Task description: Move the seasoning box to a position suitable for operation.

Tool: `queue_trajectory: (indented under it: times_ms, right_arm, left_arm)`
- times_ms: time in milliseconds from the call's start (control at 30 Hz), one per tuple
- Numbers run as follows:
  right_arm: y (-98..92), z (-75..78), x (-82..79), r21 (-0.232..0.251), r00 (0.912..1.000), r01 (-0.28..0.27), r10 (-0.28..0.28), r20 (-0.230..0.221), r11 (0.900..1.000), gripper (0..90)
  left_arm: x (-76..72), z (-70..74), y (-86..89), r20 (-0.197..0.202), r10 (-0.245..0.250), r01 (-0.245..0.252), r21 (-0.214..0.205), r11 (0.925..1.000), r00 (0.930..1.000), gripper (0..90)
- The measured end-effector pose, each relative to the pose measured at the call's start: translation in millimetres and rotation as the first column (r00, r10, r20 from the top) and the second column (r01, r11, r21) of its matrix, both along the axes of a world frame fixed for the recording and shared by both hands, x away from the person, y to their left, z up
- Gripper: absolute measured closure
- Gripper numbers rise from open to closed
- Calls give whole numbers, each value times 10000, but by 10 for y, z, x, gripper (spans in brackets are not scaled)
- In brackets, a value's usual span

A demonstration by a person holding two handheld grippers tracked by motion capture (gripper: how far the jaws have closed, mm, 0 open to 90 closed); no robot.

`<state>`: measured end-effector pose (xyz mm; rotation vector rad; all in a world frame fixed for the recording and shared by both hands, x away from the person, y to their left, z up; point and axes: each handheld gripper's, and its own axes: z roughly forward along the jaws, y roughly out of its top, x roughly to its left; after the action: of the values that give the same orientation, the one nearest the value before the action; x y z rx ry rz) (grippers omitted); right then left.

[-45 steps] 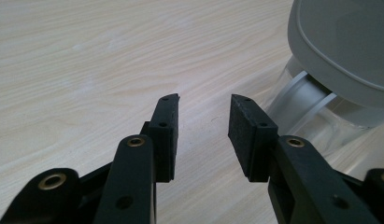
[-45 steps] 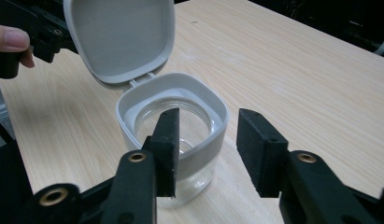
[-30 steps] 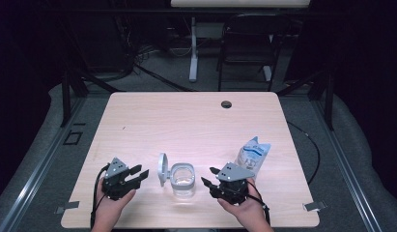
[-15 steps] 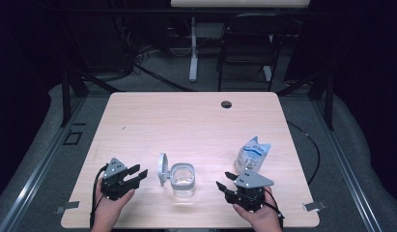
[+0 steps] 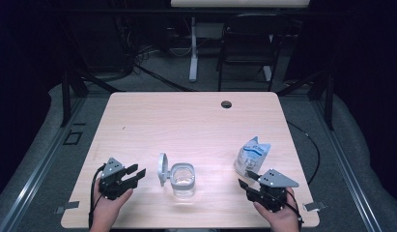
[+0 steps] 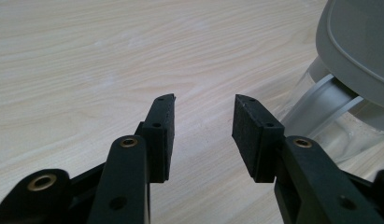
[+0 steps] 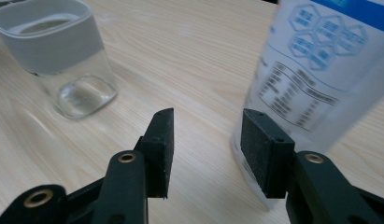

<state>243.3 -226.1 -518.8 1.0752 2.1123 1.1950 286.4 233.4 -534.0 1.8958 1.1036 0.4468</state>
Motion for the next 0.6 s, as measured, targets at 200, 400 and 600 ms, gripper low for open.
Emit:
queue_trajectory:
  times_ms: [200,400,600]
  right_arm:
    - [-185,-65,9,-82,9983,564,-565,-148,9984,548]
    - [-275,-114,33,-120,9944,1048,-1050,-99,9944,501]
    - [-313,-153,66,-108,9918,1273,-1274,-50,9918,475]
  left_arm:
    - [0,4,-5,44,7,-7,13,10000,10000,594]
    - [2,10,0,56,22,-22,11,10000,10000,593]
    - [-2,11,4,57,67,-67,0,10000,10000,593]
